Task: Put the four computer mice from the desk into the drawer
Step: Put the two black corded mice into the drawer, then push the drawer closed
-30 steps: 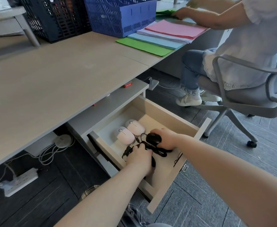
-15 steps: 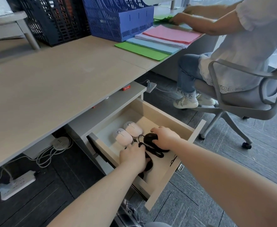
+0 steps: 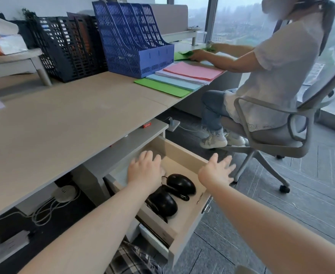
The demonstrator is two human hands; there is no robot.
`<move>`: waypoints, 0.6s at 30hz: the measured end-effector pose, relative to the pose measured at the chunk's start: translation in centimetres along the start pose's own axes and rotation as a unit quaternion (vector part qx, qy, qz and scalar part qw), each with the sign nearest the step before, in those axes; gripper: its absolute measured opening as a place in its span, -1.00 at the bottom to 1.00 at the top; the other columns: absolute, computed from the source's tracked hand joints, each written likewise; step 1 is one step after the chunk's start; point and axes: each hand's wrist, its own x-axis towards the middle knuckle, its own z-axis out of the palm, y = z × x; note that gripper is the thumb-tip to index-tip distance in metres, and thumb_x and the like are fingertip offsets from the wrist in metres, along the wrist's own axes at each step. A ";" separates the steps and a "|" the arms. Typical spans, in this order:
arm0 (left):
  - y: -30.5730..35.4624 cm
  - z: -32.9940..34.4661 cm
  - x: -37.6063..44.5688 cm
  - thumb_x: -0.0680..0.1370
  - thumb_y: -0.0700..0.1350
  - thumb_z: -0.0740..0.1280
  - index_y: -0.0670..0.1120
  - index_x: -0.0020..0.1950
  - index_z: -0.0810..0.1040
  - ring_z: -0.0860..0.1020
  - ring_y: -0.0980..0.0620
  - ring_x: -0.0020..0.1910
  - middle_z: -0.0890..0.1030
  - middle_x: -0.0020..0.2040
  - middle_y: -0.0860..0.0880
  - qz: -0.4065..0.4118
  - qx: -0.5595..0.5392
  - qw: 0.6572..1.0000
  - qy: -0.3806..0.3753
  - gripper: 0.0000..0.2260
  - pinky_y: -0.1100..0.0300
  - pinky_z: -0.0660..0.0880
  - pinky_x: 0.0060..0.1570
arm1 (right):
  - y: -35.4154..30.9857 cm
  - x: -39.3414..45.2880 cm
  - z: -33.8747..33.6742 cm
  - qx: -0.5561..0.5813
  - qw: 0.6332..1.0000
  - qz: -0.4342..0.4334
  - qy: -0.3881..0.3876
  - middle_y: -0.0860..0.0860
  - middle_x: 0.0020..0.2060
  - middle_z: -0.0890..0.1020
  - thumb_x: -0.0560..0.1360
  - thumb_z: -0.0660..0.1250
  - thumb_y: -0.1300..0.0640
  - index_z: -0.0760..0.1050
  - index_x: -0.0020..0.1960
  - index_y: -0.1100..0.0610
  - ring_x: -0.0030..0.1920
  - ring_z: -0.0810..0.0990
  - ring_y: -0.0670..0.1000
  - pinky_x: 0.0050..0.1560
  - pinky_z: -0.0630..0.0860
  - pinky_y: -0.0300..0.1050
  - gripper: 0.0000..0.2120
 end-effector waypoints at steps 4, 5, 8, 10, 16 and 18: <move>-2.8 -1.7 0.7 0.60 -0.04 0.14 -0.06 0.38 0.33 0.17 -0.11 0.48 0.28 0.47 -0.15 -0.024 0.024 0.998 0.052 -0.64 -0.02 0.20 0.38 | -0.3 0.2 0.7 0.073 0.995 0.060 -0.022 0.22 0.56 -0.10 0.54 0.17 0.24 -0.15 0.56 0.22 0.51 0.10 0.31 0.49 0.19 0.14 -0.28; -3.5 -2.0 1.0 0.61 -0.04 0.11 -0.07 0.42 0.30 0.13 -0.11 0.50 0.23 0.50 -0.16 -0.036 0.021 0.997 0.060 -0.63 -0.02 0.16 0.42 | -0.5 0.3 0.7 0.077 0.995 0.063 -0.021 0.23 0.56 -0.09 0.54 0.18 0.24 -0.15 0.55 0.27 0.51 0.10 0.29 0.49 0.19 0.12 -0.28; -5.5 -2.8 1.6 0.64 -0.03 0.06 -0.11 0.51 0.13 -0.02 -0.09 0.55 0.05 0.57 -0.16 -0.065 0.010 0.996 0.063 -0.55 0.00 0.06 0.47 | -1.4 0.4 0.9 0.081 0.995 0.055 -0.024 0.26 0.56 -0.09 0.53 0.17 0.27 -0.17 0.53 0.34 0.54 0.07 0.22 0.49 0.21 0.07 -0.28; -6.6 -3.3 2.2 0.64 -0.01 0.05 -0.14 0.54 0.06 -0.09 -0.09 0.55 -0.02 0.58 -0.17 -0.078 0.009 0.995 0.063 -0.51 0.00 0.00 0.49 | -2.2 0.2 1.0 0.083 0.995 0.039 -0.028 0.26 0.56 -0.06 0.53 0.15 0.28 -0.19 0.52 0.37 0.54 0.08 0.19 0.47 0.25 0.04 -0.29; -9.4 -3.7 4.2 0.64 0.04 0.03 -0.21 0.54 0.02 -0.05 -0.11 0.55 0.01 0.57 -0.20 -0.119 -0.009 0.991 0.055 -0.45 0.02 -0.04 0.51 | -5.7 0.4 2.0 0.142 0.989 0.006 -0.049 0.31 0.49 0.09 0.51 0.16 0.29 0.03 0.49 0.38 0.48 0.16 0.28 0.42 0.26 0.10 -0.39; -10.1 -3.6 5.0 0.65 0.05 0.01 -0.22 0.53 0.04 -0.01 -0.09 0.55 0.05 0.57 -0.19 -0.126 -0.056 0.990 0.034 -0.46 0.02 -0.01 0.52 | -6.9 0.9 2.7 0.180 0.983 0.003 -0.032 0.29 0.47 0.14 0.48 0.21 0.28 0.07 0.48 0.34 0.41 0.28 0.27 0.37 0.33 0.12 -0.38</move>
